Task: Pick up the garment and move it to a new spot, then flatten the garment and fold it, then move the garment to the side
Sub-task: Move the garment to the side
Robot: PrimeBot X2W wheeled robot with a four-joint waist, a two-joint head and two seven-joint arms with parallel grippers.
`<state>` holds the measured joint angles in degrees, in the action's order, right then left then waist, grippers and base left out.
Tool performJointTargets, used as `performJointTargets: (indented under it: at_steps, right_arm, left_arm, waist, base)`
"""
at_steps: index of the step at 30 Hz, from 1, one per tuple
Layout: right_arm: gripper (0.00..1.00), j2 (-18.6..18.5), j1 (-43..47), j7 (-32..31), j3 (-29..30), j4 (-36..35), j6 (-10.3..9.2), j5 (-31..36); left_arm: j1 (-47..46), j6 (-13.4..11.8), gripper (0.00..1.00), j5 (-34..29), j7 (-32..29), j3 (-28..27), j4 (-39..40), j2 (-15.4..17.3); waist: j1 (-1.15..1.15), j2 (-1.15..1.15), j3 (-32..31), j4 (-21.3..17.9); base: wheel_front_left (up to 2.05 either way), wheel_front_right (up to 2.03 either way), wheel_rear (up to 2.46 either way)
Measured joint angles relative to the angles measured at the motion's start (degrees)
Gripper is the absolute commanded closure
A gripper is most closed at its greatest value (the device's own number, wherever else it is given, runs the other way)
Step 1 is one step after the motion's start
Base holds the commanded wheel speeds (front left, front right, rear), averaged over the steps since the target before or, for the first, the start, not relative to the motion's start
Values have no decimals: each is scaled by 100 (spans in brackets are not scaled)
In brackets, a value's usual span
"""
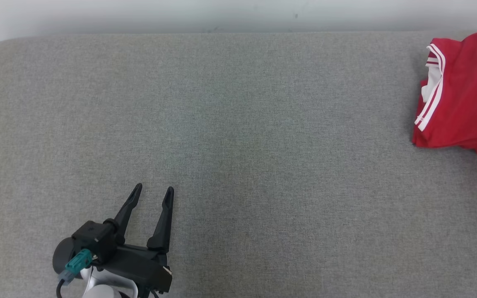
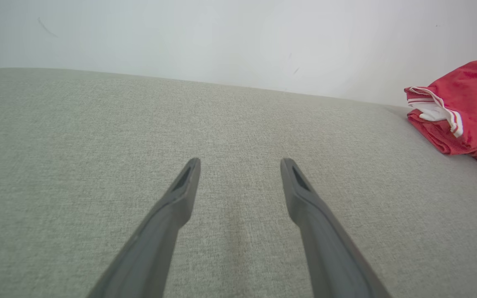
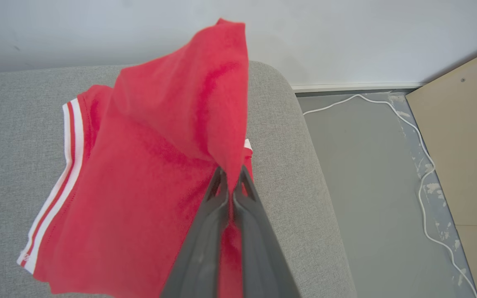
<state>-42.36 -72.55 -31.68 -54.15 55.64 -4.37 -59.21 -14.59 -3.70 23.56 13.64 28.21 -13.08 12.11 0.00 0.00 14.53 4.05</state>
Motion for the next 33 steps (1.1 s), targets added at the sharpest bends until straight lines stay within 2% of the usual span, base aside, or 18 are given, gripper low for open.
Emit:
performJointTargets:
  at_steps: [9,10,11,25,29,33]
  right_arm:
    - [100,0,-88,92,-194,4,-33,271]
    - [71,7,-93,91,-261,21,-69,352]
    - [0,5,-96,91,-310,26,-69,415]
    - [0,20,-309,270,-455,170,-79,648]
    - [0,90,-199,716,-243,84,121,467]
    - [0,388,264,1247,98,-176,411,-22]
  left_arm:
    - [-6,16,0,0,0,-18,-8,3]
    - [-7,16,0,0,0,-27,-13,4]
    - [-8,16,0,0,0,-31,-16,4]
    - [-107,18,0,8,2,-56,-140,-68]
    - [-106,19,0,16,3,-65,-259,-79]
    - [-86,18,0,55,9,-146,-314,-68]
  waist:
    - [0,0,92,80]
    - [0,0,108,92]
    - [0,0,114,96]
    - [0,0,-21,84]
    - [0,0,-118,86]
    - [0,0,-261,83]
  base:
    - [0,0,0]
    - [0,0,0]
    - [0,0,0]
    - [0,0,0]
    - [0,0,0]
    - [0,0,0]
